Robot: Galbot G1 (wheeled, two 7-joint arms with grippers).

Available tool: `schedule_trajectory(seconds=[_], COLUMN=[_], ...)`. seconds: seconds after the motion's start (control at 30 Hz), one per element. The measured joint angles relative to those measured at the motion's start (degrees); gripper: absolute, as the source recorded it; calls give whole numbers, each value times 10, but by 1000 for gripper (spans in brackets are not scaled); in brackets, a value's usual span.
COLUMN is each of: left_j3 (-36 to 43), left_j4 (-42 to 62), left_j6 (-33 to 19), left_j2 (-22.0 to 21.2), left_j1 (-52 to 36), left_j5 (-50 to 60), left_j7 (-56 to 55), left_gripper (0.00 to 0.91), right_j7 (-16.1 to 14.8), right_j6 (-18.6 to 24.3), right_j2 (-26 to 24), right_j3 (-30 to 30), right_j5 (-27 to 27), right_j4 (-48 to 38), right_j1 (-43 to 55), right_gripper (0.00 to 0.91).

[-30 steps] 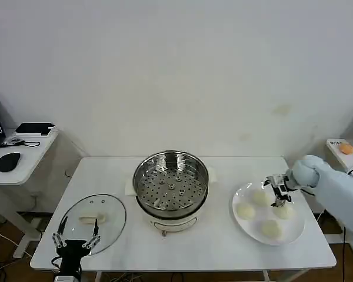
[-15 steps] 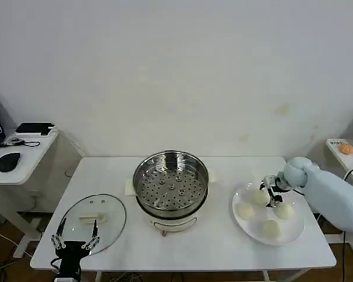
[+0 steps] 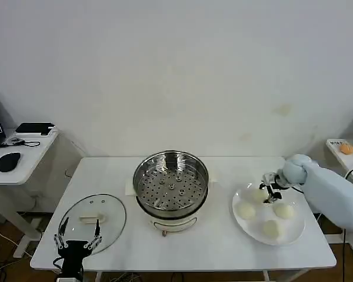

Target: Take steamed baozi put them in steamer then cover it.

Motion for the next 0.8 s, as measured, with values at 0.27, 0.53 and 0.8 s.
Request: schedule_trajectory(seconds=[0.27, 0.53, 0.8], left_j3=[-4, -7, -10], left_j4=[6, 8, -1], left_j6=[2, 19, 42], left_j2=[10, 20, 25], left_j1=[-5, -11, -13], left_j5=[-8, -51, -155], left_j7=[0, 9, 31], left_gripper=[907, 907, 907], right_j7=[0, 5, 5], right_j6=[-6, -12, -4], right_j2=[-14, 16, 74], right_j3=[-35, -93, -142], right_j5=[53, 121, 177], right_j4=[47, 84, 105], right_j1=[79, 197, 267], right_gripper=[635, 635, 635])
